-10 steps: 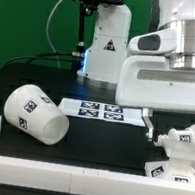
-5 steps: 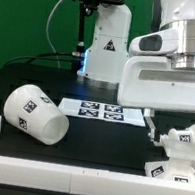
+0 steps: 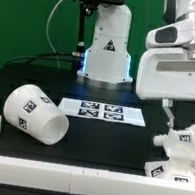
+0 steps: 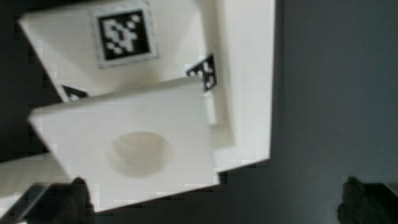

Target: Assemble lamp

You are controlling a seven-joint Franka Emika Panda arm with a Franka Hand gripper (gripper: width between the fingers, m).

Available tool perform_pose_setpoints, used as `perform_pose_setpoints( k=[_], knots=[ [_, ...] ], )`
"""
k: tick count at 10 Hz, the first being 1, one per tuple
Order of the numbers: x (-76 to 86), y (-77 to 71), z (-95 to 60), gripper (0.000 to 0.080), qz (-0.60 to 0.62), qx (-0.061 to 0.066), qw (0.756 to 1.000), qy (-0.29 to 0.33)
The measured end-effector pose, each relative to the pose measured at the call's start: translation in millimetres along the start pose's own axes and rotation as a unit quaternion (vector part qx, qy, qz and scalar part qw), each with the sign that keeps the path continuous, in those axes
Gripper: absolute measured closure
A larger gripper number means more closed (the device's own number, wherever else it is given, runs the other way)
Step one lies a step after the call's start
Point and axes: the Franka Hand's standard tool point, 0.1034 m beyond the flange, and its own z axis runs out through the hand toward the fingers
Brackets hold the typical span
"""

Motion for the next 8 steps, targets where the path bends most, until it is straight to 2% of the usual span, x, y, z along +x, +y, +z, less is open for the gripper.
perform_pose_setpoints(
  k=[3, 4, 5, 6, 7, 8],
  knots=[
    [3.3, 2.1, 0.8, 0.0101, -0.014, -0.003, 0.996, 0.093],
    [-8.3, 2.9, 6.8, 0.0101, -0.015, -0.006, 0.996, 0.089],
    [-26.7, 4.1, 7.4, 0.0101, -0.010, -0.010, 0.997, 0.074],
    [-44.5, 3.1, 3.3, 0.0101, 0.001, -0.011, 1.000, 0.020],
    [-49.1, 0.6, -8.1, 0.0101, 0.012, -0.007, 1.000, -0.009],
    [-54.6, -2.4, -12.8, 0.0101, 0.021, -0.004, 0.999, -0.044]
  ],
)
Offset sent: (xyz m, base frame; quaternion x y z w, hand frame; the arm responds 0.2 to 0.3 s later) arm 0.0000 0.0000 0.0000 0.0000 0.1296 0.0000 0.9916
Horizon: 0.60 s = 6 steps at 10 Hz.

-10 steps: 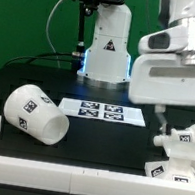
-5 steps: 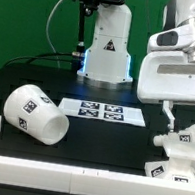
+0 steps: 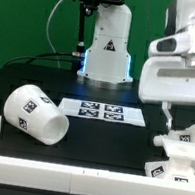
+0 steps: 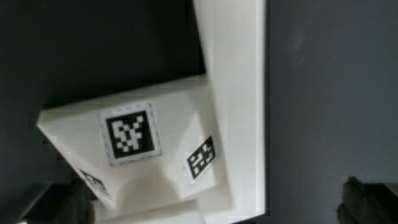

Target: Assemble lamp

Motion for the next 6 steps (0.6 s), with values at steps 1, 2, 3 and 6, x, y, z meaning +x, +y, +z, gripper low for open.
perform_pose_setpoints(
  k=[1, 2, 3, 6],
  knots=[
    [-10.5, -3.2, -2.6, 0.0101, 0.008, 0.002, 0.999, -0.054],
    [-11.1, -6.5, -4.0, 0.0101, 0.007, 0.004, 0.997, -0.076],
    [-8.4, -4.7, 0.3, 0.0101, 0.010, 0.003, 0.997, -0.079],
    [-13.6, -2.4, -0.9, 0.0101, 0.027, 0.007, 0.982, -0.187]
  ],
)
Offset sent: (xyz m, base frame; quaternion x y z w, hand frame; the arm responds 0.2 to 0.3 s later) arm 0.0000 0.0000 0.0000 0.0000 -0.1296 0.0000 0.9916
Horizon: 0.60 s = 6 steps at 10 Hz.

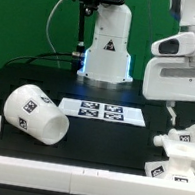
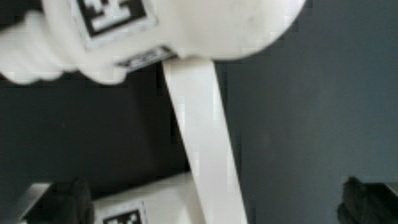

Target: Assemble lamp

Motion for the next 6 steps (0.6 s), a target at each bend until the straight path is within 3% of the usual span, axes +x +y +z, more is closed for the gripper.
perform_pose_setpoints(
  k=[2, 4, 6],
  knots=[
    [-7.8, 13.2, -0.5, 0.0101, -0.058, 0.001, 0.998, -0.036],
    [-8.0, 18.3, -10.1, 0.0101, -0.125, 0.000, 0.992, -0.012],
    [-5.7, 27.1, -8.3, 0.0101, -0.216, -0.014, 0.976, 0.034]
  ],
)
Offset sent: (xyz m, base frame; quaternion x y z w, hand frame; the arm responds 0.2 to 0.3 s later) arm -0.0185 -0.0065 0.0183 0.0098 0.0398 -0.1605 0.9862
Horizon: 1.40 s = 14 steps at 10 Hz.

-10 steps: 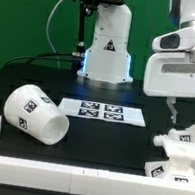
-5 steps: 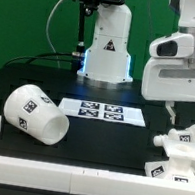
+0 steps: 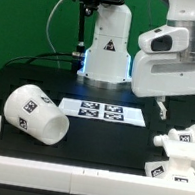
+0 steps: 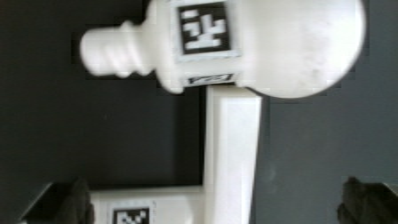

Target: Assemble lamp

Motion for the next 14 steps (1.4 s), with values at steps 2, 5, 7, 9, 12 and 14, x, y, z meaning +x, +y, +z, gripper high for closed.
perform_pose_setpoints(
  k=[2, 5, 7, 9, 12, 14],
  knots=[
    [-1.8, 3.6, 1.0, 0.0101, -0.052, -0.007, 0.999, -0.003],
    [-4.7, -2.4, 0.8, 0.0101, -0.254, -0.043, 0.966, 0.006],
    [-4.7, 4.2, -2.6, 0.0101, -0.396, -0.054, 0.917, 0.002],
    [-3.9, 3.1, -2.8, 0.0101, -0.468, -0.063, 0.882, -0.004],
    [-3.7, 7.7, -3.3, 0.0101, -0.527, -0.073, 0.847, -0.016],
    [-8.7, -22.0, 1.6, 0.0101, -0.634, -0.088, 0.768, -0.026]
  ],
)
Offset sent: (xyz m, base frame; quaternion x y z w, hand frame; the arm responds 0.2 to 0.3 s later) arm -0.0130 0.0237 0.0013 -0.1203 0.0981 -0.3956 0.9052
